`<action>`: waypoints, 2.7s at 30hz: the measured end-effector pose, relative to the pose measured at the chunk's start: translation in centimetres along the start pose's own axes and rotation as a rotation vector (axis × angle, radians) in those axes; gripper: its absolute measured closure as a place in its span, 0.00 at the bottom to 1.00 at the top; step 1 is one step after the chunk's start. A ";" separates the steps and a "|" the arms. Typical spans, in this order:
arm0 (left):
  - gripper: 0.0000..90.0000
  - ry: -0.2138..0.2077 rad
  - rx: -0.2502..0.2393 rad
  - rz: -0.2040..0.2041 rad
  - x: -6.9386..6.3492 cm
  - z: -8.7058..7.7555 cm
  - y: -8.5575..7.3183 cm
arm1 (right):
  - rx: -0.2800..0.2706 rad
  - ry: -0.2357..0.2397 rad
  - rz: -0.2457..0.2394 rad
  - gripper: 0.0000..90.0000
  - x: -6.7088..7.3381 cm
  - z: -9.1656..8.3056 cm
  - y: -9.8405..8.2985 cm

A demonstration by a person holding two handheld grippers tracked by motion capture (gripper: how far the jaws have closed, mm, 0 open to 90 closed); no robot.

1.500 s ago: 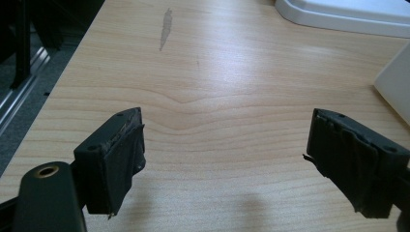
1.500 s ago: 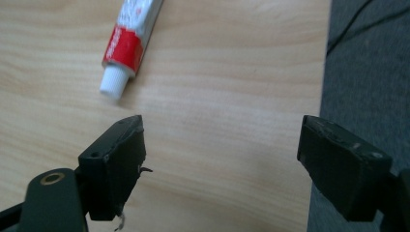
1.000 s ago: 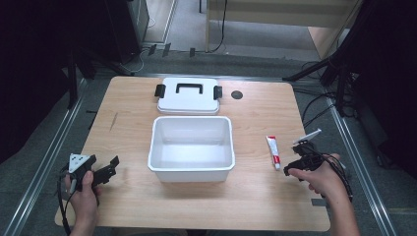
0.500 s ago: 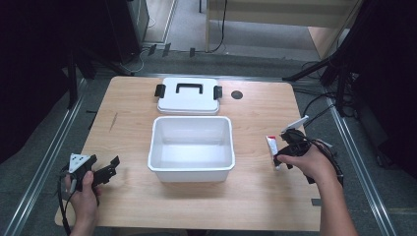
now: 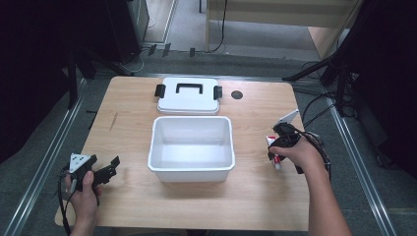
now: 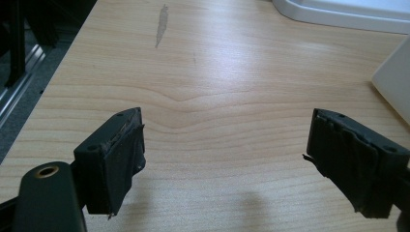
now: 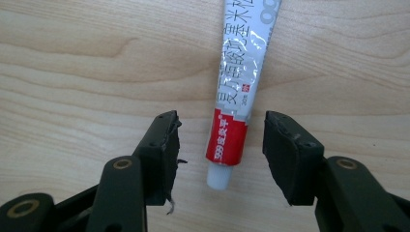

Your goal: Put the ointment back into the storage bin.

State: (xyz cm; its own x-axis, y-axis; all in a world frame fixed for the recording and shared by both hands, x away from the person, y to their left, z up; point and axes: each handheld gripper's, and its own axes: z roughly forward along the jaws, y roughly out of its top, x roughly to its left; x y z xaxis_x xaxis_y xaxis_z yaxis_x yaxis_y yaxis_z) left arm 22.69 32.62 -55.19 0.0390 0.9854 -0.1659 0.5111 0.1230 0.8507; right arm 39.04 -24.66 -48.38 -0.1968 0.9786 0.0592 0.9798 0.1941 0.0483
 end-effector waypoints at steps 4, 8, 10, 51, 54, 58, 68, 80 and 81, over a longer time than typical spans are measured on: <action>0.16 0.002 0.000 0.002 -0.1 0.0 0.0 | 0.022 -0.017 0.003 0.61 -0.2 0.6 0.5; 0.16 -0.002 0.001 0.005 -0.1 0.0 0.0 | 0.031 -0.023 0.015 0.66 -0.2 0.8 0.8; 0.16 -0.001 0.002 0.005 -0.1 0.0 0.0 | 0.031 -0.014 0.026 0.68 -0.1 0.9 1.1; 0.16 -0.003 0.010 -0.001 0.0 0.0 0.0 | -0.018 -0.016 -0.123 0.80 4.0 -5.7 2.2; 0.16 -0.004 0.011 -0.001 0.0 0.1 0.0 | -0.021 -0.018 -0.137 0.80 4.7 -6.5 2.3; 0.16 -0.007 0.014 -0.003 0.1 0.1 0.0 | -0.030 -0.015 -0.157 0.80 5.5 -7.6 2.4; 0.16 -0.007 0.013 -0.008 0.1 0.1 0.0 | -0.056 -0.003 -0.202 0.80 7.6 -9.8 2.8; 0.16 -0.009 0.013 -0.009 0.1 0.1 0.1 | -0.065 -0.011 -0.284 0.80 10.9 -11.8 3.0; 0.16 -0.009 0.013 -0.009 0.1 0.1 0.1 | -0.068 -0.008 -0.304 0.80 11.6 -11.9 3.0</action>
State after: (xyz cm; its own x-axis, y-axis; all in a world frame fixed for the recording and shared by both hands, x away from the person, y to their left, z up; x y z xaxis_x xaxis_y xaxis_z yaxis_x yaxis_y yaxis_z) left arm 22.83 32.72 -55.22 0.0414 0.9831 -0.1782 0.5225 0.1307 0.8426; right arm 39.30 -13.53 -35.65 -0.4797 0.8771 0.0242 0.8716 0.4731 0.1288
